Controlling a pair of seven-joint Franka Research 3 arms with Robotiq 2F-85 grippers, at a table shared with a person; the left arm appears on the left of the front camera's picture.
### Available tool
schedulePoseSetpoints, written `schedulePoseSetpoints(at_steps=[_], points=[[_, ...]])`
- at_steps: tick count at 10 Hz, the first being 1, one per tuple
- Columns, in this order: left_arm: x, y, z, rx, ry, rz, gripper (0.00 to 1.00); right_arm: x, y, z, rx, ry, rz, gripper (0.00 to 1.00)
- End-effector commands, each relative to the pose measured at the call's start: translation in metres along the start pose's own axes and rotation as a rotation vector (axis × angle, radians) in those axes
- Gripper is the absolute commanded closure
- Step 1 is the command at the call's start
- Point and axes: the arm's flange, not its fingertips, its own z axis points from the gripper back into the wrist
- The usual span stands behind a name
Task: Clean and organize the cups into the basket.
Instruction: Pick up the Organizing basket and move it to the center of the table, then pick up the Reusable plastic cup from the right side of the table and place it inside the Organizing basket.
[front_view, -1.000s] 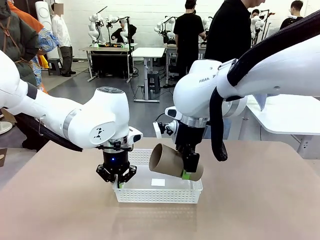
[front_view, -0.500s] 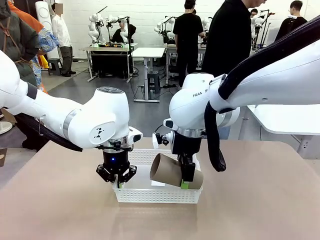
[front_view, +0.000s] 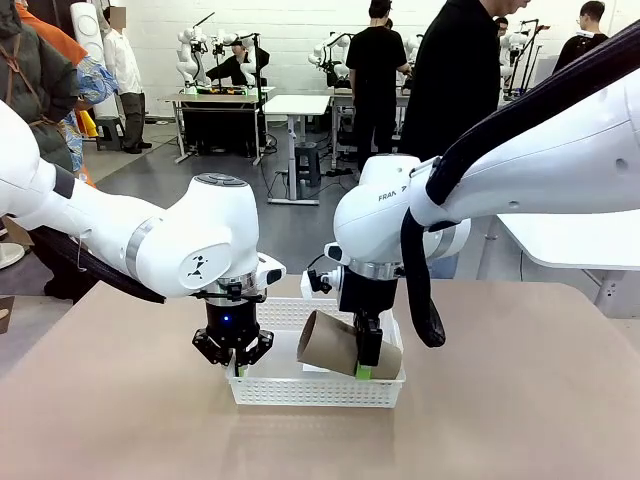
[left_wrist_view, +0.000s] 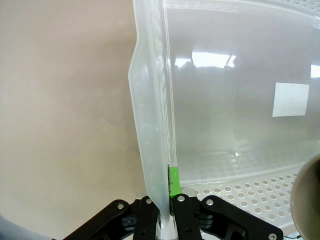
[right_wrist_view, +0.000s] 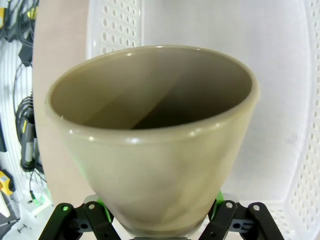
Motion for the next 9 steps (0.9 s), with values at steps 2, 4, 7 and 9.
schedulePoseSetpoints(at_steps=[2, 4, 7, 9], points=[[-0.0029, 0.0054, -0.0031, 0.009, 0.004, -0.004, 1.00, 0.0075, -0.0142, -0.0198, 0.012, 0.025, -0.024, 0.19], [-0.0029, 0.0054, -0.0031, 0.009, 0.004, -0.004, 1.00, 0.0063, -0.0174, -0.0228, 0.020, 0.011, -0.019, 0.19], [-0.0029, 0.0054, -0.0031, 0.009, 0.004, -0.004, 1.00, 0.0036, -0.0173, -0.0220, 0.013, -0.006, -0.010, 0.00], [-0.0029, 0.0054, -0.0031, 0.009, 0.004, -0.004, 1.00, 0.0031, -0.0180, -0.0211, 0.011, -0.013, -0.005, 0.00]])
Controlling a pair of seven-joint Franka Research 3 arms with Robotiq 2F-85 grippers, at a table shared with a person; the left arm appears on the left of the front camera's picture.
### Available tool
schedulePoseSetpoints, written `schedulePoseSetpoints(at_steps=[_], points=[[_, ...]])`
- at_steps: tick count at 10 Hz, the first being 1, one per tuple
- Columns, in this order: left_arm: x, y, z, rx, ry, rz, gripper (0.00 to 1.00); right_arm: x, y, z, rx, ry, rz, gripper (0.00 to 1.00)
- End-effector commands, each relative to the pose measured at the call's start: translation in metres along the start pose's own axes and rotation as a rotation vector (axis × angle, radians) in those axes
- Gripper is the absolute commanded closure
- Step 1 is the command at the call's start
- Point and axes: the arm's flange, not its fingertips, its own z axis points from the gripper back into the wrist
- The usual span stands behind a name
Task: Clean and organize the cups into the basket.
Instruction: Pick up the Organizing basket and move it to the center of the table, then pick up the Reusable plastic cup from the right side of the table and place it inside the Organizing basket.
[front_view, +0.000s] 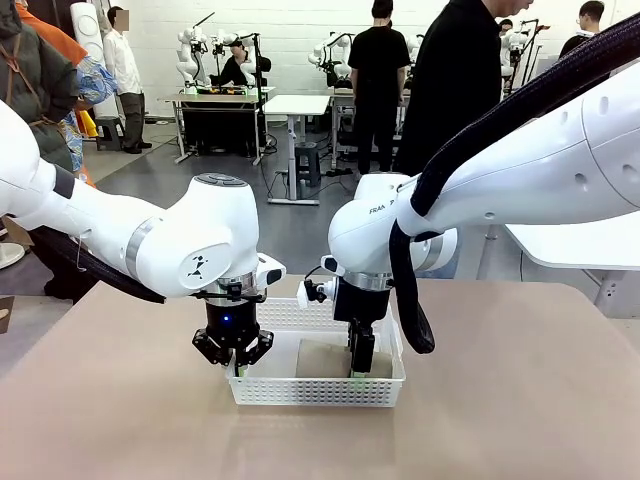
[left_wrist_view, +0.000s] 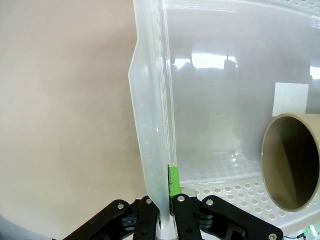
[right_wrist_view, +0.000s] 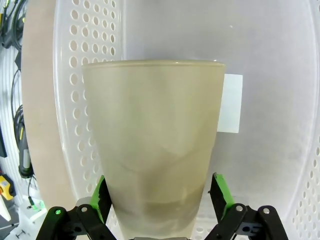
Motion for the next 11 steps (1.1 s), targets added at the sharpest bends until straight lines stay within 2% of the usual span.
schedulePoseSetpoints(at_steps=[1, 3, 5, 6, 8, 11], points=[[-0.003, 0.005, -0.003, 0.008, 0.004, -0.004, 1.00, -0.001, 0.000, 0.001, -0.022, -0.006, 0.013, 0.00], [-0.003, 0.005, -0.003, 0.008, 0.004, -0.004, 1.00, -0.006, 0.007, 0.016, -0.058, -0.030, 0.025, 0.00], [-0.003, 0.005, -0.003, 0.008, 0.004, -0.004, 1.00, -0.038, 0.032, 0.080, -0.259, -0.176, 0.077, 0.00], [-0.003, 0.005, -0.003, 0.008, 0.004, -0.004, 1.00, -0.066, 0.041, 0.109, -0.311, -0.273, 0.095, 0.00], [-0.003, 0.005, -0.003, 0.008, 0.004, -0.004, 1.00, -0.131, 0.047, 0.139, -0.376, -0.439, 0.117, 0.00], [-0.003, 0.005, -0.003, 0.008, 0.004, -0.004, 1.00, -0.215, 0.047, 0.151, -0.333, -0.617, 0.146, 0.00]])
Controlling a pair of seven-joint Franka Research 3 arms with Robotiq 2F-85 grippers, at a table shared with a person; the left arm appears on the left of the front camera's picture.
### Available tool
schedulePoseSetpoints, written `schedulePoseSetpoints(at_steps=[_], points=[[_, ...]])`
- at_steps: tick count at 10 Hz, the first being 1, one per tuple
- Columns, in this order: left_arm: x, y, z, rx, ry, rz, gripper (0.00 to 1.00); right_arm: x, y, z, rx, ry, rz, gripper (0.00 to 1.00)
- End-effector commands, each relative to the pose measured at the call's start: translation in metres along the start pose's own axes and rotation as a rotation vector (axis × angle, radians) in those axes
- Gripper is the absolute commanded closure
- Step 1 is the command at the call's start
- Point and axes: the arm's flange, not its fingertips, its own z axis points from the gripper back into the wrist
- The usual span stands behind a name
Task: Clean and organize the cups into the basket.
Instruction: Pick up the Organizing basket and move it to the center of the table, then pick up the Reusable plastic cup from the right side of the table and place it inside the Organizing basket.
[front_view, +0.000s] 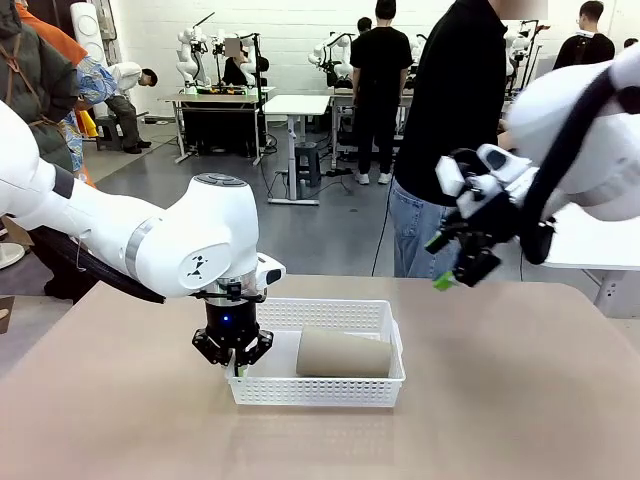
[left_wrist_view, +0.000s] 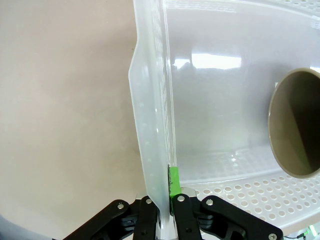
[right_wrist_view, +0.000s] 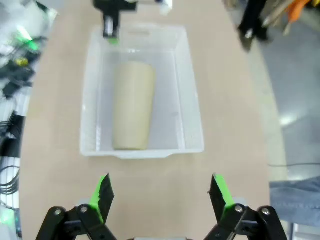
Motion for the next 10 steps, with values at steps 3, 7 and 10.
schedulePoseSetpoints(at_steps=[3, 7, 10], points=[[-0.003, 0.005, -0.003, 0.008, 0.004, -0.005, 1.00, -0.084, 0.020, 0.050, 0.015, -0.230, 0.003, 0.00], [-0.003, 0.005, -0.003, 0.008, 0.004, -0.005, 1.00, -0.179, 0.035, 0.080, -0.044, -0.452, -0.153, 0.00], [-0.003, 0.005, -0.003, 0.008, 0.004, -0.005, 1.00, -0.256, 0.061, 0.090, -0.007, -0.645, -0.142, 0.00]])
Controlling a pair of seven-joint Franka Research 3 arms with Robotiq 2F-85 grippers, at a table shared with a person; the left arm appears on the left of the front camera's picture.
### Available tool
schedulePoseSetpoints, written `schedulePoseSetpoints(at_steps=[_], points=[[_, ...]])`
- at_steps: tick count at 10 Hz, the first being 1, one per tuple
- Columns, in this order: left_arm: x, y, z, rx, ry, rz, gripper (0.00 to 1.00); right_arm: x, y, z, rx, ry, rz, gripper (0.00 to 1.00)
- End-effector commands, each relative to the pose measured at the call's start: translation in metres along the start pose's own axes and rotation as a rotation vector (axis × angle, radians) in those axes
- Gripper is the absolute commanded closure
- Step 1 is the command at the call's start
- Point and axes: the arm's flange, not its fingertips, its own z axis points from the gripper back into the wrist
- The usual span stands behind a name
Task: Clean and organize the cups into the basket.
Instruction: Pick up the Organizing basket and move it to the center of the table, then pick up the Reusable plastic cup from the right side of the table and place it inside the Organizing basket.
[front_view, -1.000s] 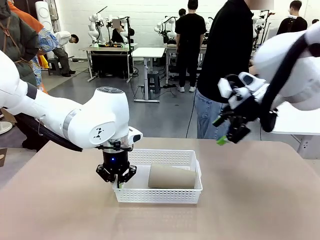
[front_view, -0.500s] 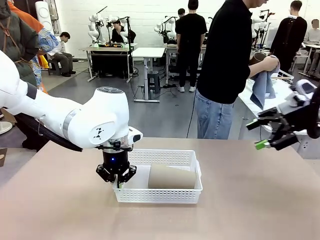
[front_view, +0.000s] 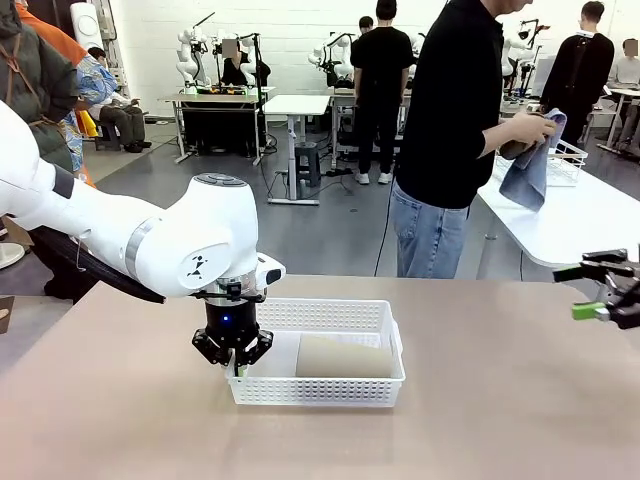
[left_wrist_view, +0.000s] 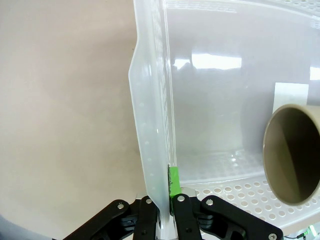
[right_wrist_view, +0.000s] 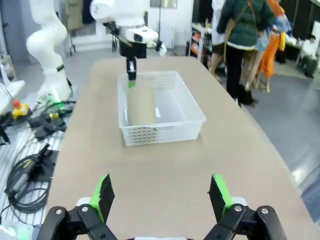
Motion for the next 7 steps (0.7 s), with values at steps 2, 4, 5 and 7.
schedulePoseSetpoints(at_steps=[2, 4, 5, 7], points=[[-0.003, 0.005, -0.003, 0.008, 0.004, -0.005, 1.00, -0.035, 0.003, 0.019, 0.043, -0.073, 0.037, 0.00], [-0.003, 0.005, -0.003, 0.008, 0.004, -0.005, 1.00, -0.034, 0.010, 0.017, 0.014, -0.077, 0.004, 0.00], [-0.003, 0.005, -0.003, 0.008, 0.004, -0.005, 1.00, -0.034, 0.010, 0.017, 0.014, -0.077, 0.004, 0.00], [-0.003, 0.005, -0.003, 0.008, 0.004, -0.005, 1.00, -0.034, 0.010, 0.017, 0.014, -0.077, 0.004, 0.00]])
